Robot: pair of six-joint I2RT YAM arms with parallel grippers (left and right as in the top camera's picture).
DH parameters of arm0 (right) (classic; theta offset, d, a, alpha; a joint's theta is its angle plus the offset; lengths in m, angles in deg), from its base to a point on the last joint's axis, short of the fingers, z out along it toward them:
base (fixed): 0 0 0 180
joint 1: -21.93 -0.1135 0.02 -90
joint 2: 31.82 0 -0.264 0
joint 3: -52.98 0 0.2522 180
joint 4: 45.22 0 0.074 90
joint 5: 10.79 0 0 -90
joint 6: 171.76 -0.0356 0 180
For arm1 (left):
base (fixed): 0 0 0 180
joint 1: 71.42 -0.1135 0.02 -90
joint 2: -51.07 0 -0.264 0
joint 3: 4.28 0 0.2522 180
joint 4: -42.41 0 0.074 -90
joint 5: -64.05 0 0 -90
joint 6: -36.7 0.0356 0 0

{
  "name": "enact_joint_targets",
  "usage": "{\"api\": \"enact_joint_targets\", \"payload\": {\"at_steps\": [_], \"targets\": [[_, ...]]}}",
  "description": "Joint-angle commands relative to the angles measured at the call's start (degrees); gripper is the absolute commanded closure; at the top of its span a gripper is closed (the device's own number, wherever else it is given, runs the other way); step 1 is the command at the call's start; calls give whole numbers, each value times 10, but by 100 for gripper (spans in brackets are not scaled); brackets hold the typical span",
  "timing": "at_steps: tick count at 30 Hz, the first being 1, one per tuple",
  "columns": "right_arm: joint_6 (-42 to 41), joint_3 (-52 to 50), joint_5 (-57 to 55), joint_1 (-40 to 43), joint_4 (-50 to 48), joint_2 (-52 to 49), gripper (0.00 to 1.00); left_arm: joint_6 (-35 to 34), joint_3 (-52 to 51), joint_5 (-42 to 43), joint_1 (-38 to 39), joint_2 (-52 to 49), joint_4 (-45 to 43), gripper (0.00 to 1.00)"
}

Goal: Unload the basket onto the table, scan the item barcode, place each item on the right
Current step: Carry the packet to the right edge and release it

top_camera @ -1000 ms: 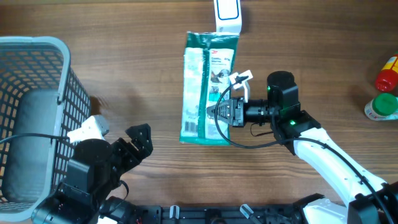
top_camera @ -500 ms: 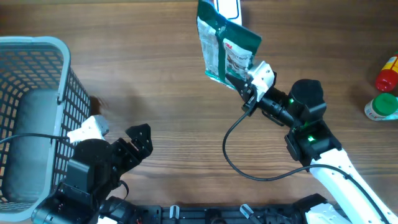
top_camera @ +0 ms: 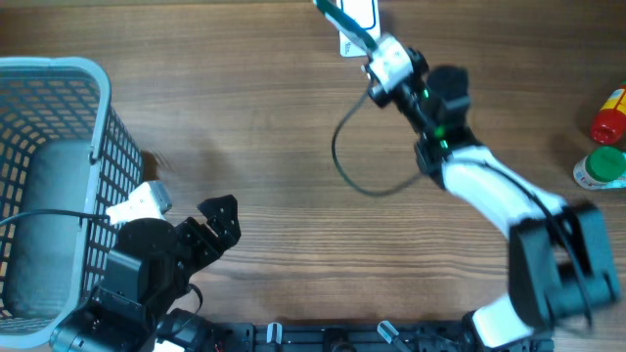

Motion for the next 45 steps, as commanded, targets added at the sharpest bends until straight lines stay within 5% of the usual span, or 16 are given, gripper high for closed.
{"api": "enact_joint_targets", "payload": {"at_steps": [1,8,16,19,26,29,36,37,38,41,45], "targets": [[128,120,-57,5,-7,-104,96,12,1,-10,2,3,-1,0],[222,288,-107,1,-13,-291,96,12,1,-10,2,3,-1,0],[242,288,-106,-18,129,-302,96,12,1,-10,2,3,-1,0],[68,288,-137,-10,167,-271,95,12,1,-10,2,3,-1,0],[-15,288,-362,114,468,-46,96,12,1,-10,2,3,-1,0],[-70,266,-417,190,577,-54,96,12,1,-10,2,3,-1,0],[-143,235,-457,334,581,-140,95,12,1,-10,2,3,-1,0],[-162,235,-454,338,583,-139,68,12,1,-10,2,3,-1,0],[-159,237,-440,336,598,-129,0,12,1,-10,2,3,-1,0],[-183,247,-316,293,617,-66,0,12,1,-10,2,3,0,0],[-330,257,-137,214,673,96,0,12,1,-10,2,3,-1,0]]}}
